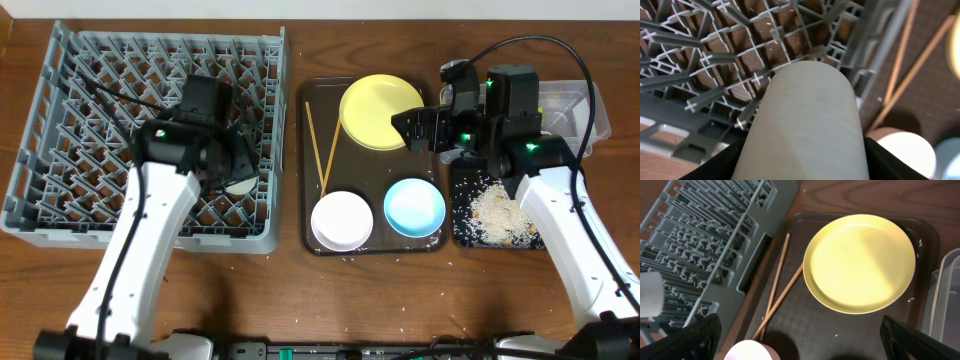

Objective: Sort waste into correct bins and load items into the dishwasher

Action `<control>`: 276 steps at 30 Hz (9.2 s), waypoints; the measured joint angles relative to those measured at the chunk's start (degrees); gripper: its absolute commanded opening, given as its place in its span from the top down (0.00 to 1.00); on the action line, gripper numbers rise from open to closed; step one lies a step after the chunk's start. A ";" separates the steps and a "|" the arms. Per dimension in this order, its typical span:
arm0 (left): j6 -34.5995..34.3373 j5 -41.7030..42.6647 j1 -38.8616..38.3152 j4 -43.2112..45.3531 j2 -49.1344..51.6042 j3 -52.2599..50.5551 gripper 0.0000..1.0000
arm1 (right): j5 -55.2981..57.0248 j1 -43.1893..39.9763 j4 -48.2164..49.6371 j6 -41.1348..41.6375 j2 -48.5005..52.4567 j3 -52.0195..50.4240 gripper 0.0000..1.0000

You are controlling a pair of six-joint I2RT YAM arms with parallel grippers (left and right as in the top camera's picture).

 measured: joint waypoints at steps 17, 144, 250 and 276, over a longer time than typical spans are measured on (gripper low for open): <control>-0.81 -1.97 -3.34 3.80 15.74 -0.76 0.28 | 0.52 0.00 -0.20 -0.39 0.00 0.00 0.01; -5.31 -71.08 -13.00 11.80 21.31 8.74 0.84 | 0.72 -5.14 -2.62 1.01 -0.85 0.00 0.01; 8.17 -80.35 -10.82 19.41 26.47 9.46 0.93 | 0.72 -5.14 -2.60 1.01 -0.85 0.00 0.01; 3.45 -83.82 -15.02 21.53 29.99 0.39 0.92 | 0.72 -5.14 -2.60 1.01 -0.85 0.00 0.01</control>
